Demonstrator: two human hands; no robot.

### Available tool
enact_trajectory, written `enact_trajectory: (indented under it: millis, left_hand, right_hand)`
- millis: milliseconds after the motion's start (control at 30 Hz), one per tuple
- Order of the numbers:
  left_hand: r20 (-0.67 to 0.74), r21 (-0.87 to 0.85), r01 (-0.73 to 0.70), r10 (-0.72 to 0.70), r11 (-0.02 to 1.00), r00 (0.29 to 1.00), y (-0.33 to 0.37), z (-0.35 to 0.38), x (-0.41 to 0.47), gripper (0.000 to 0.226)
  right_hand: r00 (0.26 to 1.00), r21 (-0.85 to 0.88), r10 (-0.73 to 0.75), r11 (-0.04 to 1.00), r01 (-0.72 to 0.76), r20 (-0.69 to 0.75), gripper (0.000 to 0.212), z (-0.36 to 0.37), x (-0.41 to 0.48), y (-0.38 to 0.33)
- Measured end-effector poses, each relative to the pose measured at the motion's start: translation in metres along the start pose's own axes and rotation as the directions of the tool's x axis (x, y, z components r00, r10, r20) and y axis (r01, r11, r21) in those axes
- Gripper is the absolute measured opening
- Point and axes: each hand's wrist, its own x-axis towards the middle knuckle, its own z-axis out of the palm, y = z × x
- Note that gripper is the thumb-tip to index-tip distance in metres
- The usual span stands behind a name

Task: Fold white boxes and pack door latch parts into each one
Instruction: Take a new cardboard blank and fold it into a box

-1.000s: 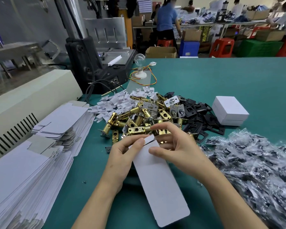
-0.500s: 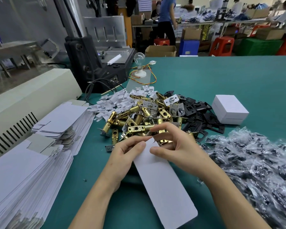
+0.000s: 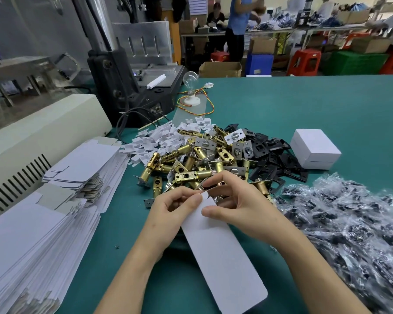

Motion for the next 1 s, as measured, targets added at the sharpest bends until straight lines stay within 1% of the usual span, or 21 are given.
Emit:
enact_trajectory:
  millis: [67,200,467,567,633,733,800,867,1000]
  left_hand:
    - [0.017,-0.027,0.009,-0.008,1.0,1.0,0.0,0.0,0.0,0.019]
    - [0.037,-0.023,0.007,-0.007,1.0,0.999,0.002,-0.002,-0.001,0.017]
    - [0.05,0.003,0.015,-0.015,1.0,0.999,0.003,0.001,-0.004,0.025]
    - [0.036,-0.022,0.0,0.001,1.0,0.999,0.005,0.002,-0.005,0.027]
    - [-0.016,-0.05,-0.029,0.028,0.998,0.999,0.007,0.005,-0.005,0.023]
    - [-0.083,-0.101,-0.056,0.047,0.993,0.995,0.01,0.008,-0.005,0.017]
    - [-0.082,-0.109,-0.048,0.039,0.993,0.996,0.01,0.01,-0.005,0.015]
    - [-0.083,-0.103,-0.041,0.032,0.994,0.996,0.01,0.01,-0.006,0.022]
    - [-0.058,-0.076,-0.045,0.041,0.996,0.997,0.009,0.007,-0.006,0.023]
  right_hand:
    - [1.0,0.005,0.01,1.0,-0.01,0.011,0.039,0.0,-0.001,-0.001]
    - [1.0,0.0,0.013,1.0,-0.013,0.022,0.034,0.001,-0.002,-0.002]
    - [1.0,0.0,0.004,1.0,-0.004,-0.006,0.024,0.0,-0.001,-0.002]
    - [0.998,-0.005,-0.02,1.0,0.019,-0.066,0.017,-0.001,0.0,-0.002]
    - [0.99,0.008,-0.025,1.0,0.026,-0.138,0.013,-0.004,0.001,-0.002]
    - [0.97,0.036,0.009,0.999,-0.001,-0.243,0.01,-0.009,0.002,-0.003]
    - [0.965,0.012,0.016,1.0,-0.013,-0.261,0.008,-0.01,0.002,-0.002]
    - [0.965,-0.017,0.011,1.0,-0.017,-0.263,0.008,-0.009,0.002,-0.002]
    - [0.962,-0.034,0.018,0.999,-0.029,-0.272,0.01,-0.007,0.001,-0.003]
